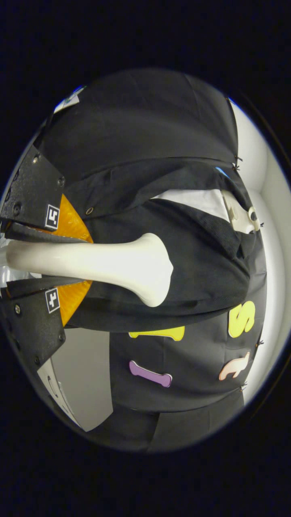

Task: Iron the clothes twice with a garment steamer, once on the left side and once on the right side.

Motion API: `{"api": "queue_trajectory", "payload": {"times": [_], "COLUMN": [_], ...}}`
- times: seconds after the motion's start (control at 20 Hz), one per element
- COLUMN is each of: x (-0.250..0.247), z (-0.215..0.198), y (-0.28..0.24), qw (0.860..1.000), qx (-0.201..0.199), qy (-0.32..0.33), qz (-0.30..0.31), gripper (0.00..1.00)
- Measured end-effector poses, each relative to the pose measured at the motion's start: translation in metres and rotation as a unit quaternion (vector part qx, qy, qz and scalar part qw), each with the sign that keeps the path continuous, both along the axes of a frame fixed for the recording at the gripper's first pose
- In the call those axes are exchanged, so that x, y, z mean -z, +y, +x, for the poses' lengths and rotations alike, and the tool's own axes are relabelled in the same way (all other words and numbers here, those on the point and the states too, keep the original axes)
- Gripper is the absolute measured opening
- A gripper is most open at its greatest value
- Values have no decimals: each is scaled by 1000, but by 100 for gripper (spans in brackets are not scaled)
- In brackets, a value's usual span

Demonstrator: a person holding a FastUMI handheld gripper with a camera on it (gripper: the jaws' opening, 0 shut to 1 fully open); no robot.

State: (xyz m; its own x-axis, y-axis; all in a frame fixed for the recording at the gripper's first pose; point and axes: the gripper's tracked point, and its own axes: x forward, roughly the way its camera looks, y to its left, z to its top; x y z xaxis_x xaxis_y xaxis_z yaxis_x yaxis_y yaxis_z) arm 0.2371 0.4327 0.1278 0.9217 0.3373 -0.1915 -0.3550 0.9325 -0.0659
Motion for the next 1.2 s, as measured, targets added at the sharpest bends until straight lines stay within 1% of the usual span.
{"api": "queue_trajectory", "payload": {"times": [0.7, 1.2], "x": [61, 117], "z": [-4, 15], "y": [-9, -26], "qw": [999, 995], "qx": [2, 6], "qy": [47, 92], "qz": [-17, -33], "gripper": [40, 40]}}
